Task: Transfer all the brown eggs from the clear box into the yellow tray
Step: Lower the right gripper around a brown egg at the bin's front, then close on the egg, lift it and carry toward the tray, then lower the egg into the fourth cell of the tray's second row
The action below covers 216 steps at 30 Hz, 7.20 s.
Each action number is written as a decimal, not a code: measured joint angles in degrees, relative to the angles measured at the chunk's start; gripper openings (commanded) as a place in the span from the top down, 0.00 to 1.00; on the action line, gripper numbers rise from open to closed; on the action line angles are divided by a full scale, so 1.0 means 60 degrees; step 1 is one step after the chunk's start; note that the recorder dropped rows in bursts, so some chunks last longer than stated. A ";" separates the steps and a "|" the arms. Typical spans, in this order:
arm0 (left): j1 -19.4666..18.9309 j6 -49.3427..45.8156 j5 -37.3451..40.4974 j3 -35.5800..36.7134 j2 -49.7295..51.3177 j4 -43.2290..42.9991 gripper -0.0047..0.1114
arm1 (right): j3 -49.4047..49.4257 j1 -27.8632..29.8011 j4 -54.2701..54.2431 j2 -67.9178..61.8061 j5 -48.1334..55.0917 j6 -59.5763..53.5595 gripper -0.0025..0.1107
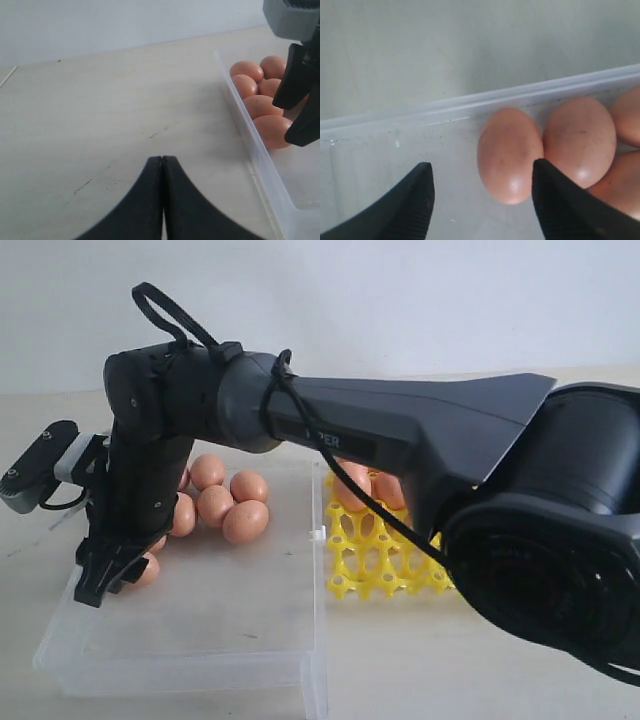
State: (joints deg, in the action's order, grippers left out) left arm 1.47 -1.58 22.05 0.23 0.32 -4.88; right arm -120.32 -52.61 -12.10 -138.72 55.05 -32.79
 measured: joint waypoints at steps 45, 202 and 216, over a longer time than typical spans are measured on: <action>0.0000 0.0000 0.0000 0.0000 0.0000 0.0000 0.96 | -0.0609 -0.0007 -0.0243 -0.1138 -0.1031 -0.0257 0.98; 0.0000 0.0000 0.0000 0.0000 0.0000 0.0000 0.96 | 1.3228 0.6688 0.0841 0.4276 -1.6200 0.4318 0.98; 0.0000 0.0000 0.0000 0.0000 0.0000 0.0000 0.96 | 1.3212 0.6688 0.0839 0.4191 -1.6357 0.4417 0.98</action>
State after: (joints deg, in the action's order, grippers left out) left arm 1.47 -1.58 22.05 0.23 0.32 -4.88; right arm -41.05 -12.48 -7.07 -113.57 -43.09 -6.29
